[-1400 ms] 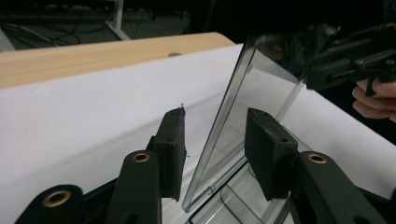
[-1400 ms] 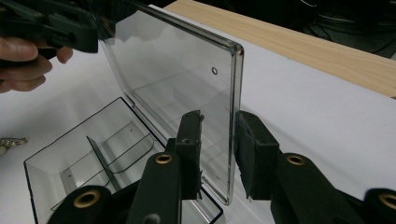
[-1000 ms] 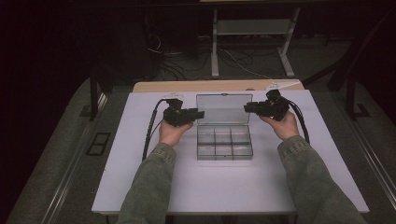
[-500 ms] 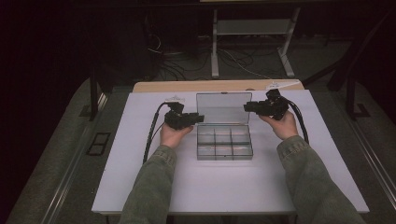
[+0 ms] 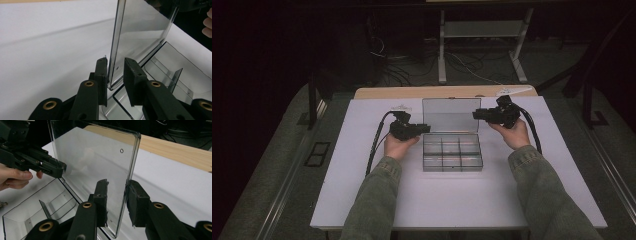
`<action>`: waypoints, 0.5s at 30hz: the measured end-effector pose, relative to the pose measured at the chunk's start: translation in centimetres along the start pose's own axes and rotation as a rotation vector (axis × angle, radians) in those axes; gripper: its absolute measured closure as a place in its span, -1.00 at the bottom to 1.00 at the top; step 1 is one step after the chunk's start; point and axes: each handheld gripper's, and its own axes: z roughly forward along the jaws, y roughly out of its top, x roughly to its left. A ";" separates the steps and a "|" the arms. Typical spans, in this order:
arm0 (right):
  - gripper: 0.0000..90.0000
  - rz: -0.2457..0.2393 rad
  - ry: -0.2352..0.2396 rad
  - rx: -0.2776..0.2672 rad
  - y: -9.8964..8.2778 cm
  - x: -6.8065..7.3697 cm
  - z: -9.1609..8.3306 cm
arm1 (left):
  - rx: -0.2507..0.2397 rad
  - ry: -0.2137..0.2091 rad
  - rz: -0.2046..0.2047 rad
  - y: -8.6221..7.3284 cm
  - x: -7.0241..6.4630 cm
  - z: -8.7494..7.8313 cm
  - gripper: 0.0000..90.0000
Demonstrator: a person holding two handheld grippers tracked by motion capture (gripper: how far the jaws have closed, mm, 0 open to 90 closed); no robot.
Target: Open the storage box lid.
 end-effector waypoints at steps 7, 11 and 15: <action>0.55 0.014 -0.007 0.005 -0.2 -0.4 0.4 | 0.002 0.012 -0.007 0.0 0.0 0.1 0.64; 0.52 0.021 -0.013 0.014 -0.4 -0.6 0.7 | 0.001 0.023 -0.012 0.0 0.0 0.2 0.64; 0.51 0.039 -0.012 0.016 -0.6 -0.9 1.0 | -0.002 0.032 -0.019 -0.1 0.0 0.4 0.64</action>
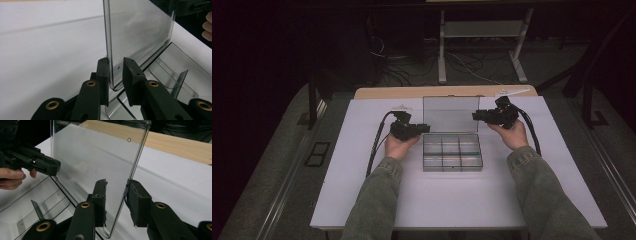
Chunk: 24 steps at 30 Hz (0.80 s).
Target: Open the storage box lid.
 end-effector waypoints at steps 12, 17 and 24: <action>0.46 0.039 0.018 0.022 -1.0 -0.3 1.0 | -0.001 0.008 0.003 0.0 0.0 0.1 0.61; 0.43 0.047 -0.001 0.060 -1.7 -0.3 1.7 | -0.004 0.000 -0.013 -0.1 0.4 0.2 0.55; 0.42 0.099 0.029 0.070 -2.2 -0.7 2.1 | -0.004 -0.005 -0.027 -0.1 0.6 0.3 0.53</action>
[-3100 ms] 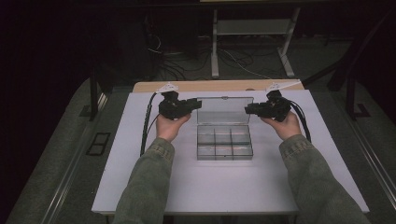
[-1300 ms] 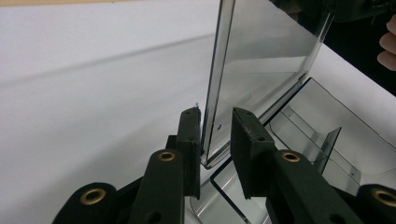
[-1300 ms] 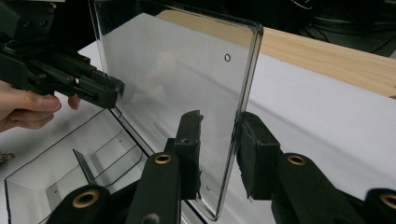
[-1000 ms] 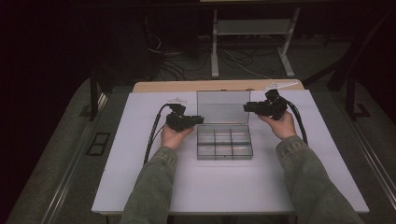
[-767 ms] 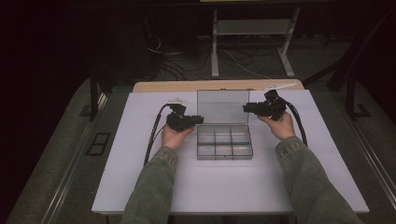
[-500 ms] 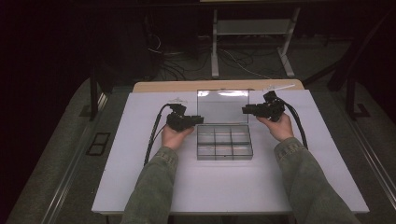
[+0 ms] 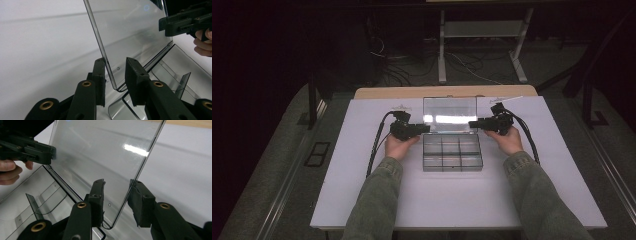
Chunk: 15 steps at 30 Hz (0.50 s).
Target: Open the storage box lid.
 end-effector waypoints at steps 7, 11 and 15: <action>0.35 0.024 0.003 -0.005 -0.5 -0.1 0.3 | 0.002 -0.001 -0.013 0.0 0.2 0.1 0.47; 0.31 0.048 0.020 -0.011 -0.9 -0.4 0.5 | 0.005 0.007 -0.021 0.0 0.2 0.1 0.42; 0.29 0.072 0.032 -0.017 -1.2 -0.7 0.6 | 0.000 0.002 -0.036 -0.1 0.4 0.2 0.38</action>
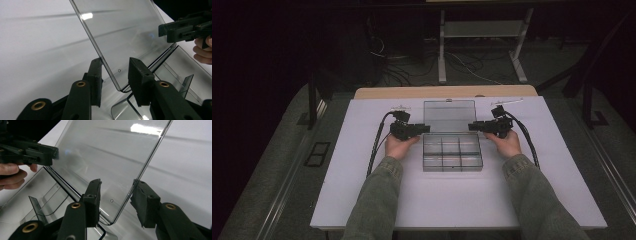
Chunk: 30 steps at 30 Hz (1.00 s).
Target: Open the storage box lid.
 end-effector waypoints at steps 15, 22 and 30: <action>0.14 0.066 0.005 0.018 -0.3 -0.4 0.3 | 0.006 0.020 -0.021 0.0 0.2 0.3 0.23; 0.06 0.063 -0.028 0.025 -0.4 -0.3 0.4 | 0.011 0.027 -0.035 -0.1 0.2 0.4 0.19; 0.07 0.046 -0.045 0.021 -0.5 0.0 0.3 | 0.017 0.030 -0.035 0.0 0.2 0.2 0.16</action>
